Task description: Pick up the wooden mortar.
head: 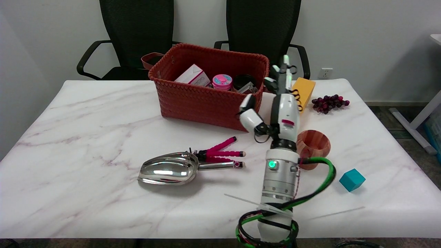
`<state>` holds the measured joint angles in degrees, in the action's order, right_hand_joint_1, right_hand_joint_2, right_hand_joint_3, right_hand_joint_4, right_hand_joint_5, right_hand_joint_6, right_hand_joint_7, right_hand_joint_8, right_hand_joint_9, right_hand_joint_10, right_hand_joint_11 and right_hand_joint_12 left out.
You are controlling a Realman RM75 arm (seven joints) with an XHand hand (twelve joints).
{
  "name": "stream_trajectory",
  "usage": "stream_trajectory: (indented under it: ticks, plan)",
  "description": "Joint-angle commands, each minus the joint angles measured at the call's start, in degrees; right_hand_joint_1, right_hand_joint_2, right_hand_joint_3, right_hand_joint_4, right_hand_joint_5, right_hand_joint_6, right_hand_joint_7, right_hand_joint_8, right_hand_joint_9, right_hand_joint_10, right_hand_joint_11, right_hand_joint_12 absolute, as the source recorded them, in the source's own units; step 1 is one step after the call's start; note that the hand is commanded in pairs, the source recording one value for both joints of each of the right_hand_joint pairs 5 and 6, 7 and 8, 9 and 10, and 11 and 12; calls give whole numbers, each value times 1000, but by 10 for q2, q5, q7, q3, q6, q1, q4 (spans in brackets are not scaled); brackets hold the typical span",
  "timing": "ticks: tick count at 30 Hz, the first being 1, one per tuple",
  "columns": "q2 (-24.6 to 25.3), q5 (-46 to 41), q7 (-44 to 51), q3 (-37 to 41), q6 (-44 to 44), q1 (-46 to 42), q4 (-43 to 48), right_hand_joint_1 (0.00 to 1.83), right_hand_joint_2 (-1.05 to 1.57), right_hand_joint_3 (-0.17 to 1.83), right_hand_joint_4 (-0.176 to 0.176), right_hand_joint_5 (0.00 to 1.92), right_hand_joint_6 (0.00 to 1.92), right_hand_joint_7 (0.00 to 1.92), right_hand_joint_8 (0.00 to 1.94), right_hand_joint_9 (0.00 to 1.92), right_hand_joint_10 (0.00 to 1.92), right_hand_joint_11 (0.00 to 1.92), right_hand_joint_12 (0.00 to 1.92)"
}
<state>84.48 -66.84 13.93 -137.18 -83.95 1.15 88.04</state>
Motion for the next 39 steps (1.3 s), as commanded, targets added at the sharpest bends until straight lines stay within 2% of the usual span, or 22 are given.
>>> stream_trajectory:
  ticks: [1,3,4,5,7,11,16,33,39]
  plan:
    - [-61,-21,-4,-83,-200,-44,38,1252,823,896,0,0,0,316,316,456,456,502,502]
    - [-71,-28,-4,-87,-205,-56,46,1254,650,845,0,0,0,268,268,304,304,219,219]
    - [-75,-31,-4,-87,-205,-68,53,1252,581,806,0,0,0,185,185,206,206,66,66]
    - [-76,-32,-4,-86,-204,-75,58,1250,521,761,0,0,0,96,96,122,122,0,0]
    - [-76,-36,-2,-81,-202,-95,65,1237,431,673,0,0,0,5,5,44,44,0,0]
    - [-69,-41,-5,-64,-208,-115,56,1161,153,185,0,0,0,0,0,0,0,0,0]
    - [-67,-64,-11,-51,-221,-121,42,1102,64,-161,0,0,0,0,0,0,0,0,0]
    - [-78,-167,-228,44,-219,-119,-55,1084,81,-175,0,0,0,0,0,0,0,0,0]
    - [-87,-202,-263,55,-213,-101,-78,1086,102,-175,0,0,0,0,0,0,0,0,0]
